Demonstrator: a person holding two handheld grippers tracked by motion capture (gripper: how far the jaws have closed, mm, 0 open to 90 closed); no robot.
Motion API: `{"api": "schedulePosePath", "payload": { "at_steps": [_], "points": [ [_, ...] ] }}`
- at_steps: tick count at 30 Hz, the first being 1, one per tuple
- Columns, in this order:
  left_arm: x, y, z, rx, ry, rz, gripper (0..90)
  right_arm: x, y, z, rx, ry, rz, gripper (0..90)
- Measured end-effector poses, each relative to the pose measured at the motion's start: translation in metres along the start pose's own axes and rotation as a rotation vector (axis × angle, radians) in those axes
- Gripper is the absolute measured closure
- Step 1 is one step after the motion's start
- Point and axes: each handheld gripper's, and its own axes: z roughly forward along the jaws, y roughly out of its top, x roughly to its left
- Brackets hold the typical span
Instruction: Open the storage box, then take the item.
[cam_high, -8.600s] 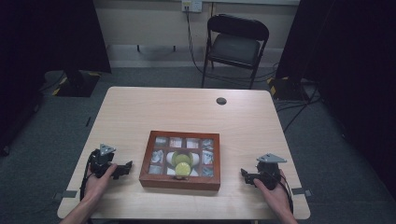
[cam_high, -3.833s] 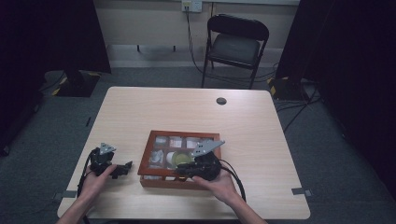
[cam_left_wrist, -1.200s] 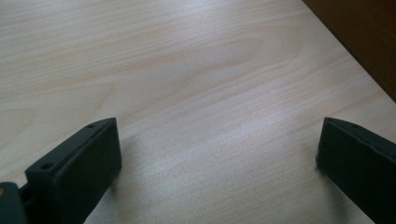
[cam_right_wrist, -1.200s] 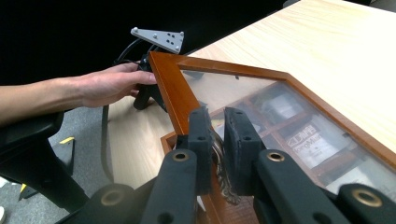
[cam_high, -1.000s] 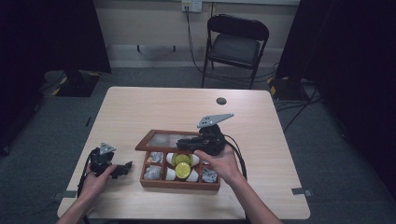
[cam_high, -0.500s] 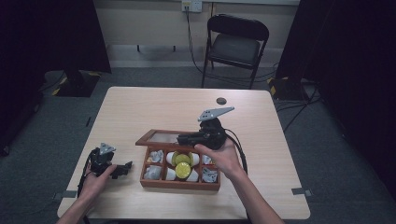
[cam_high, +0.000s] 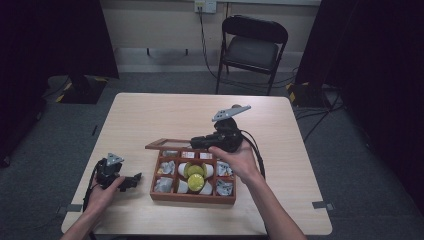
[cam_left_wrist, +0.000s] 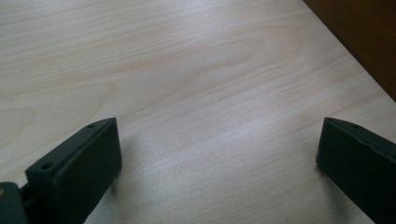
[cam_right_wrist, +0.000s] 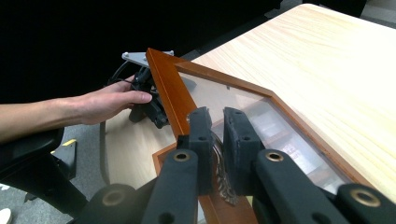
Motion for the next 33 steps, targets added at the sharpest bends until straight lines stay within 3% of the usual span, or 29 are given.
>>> {"api": "schedulePosePath", "payload": {
  "at_steps": [9, 16, 19, 20, 25, 33],
  "points": [
    [0.000, 0.000, 0.000, 0.000, -0.001, 0.001, 0.0, 0.000, 0.000, 0.000, -0.002, -0.002, -0.003, 82.4],
    [0.000, -0.002, -0.004, 0.010, -0.012, 0.027, 2.0, -0.001, 0.001, -0.001, -0.003, -0.004, -0.005, 82.4],
    [0.000, -0.001, -0.007, 0.018, -0.022, 0.023, 6.2, 0.000, 0.002, 0.000, -0.003, -0.007, -0.008, 82.4],
    [0.000, -0.001, -0.008, 0.023, -0.028, 0.033, 11.1, 0.000, 0.002, 0.000, -0.003, -0.008, -0.007, 82.4],
    [-0.005, 0.001, -0.011, 0.030, -0.066, 0.065, 16.3, 0.001, 0.001, 0.000, -0.001, -0.005, -0.006, 82.4],
    [-0.014, 0.007, -0.023, -0.027, -0.096, 0.084, 16.8, 0.001, 0.001, 0.000, 0.000, -0.010, -0.009, 82.4]
  ]
}}
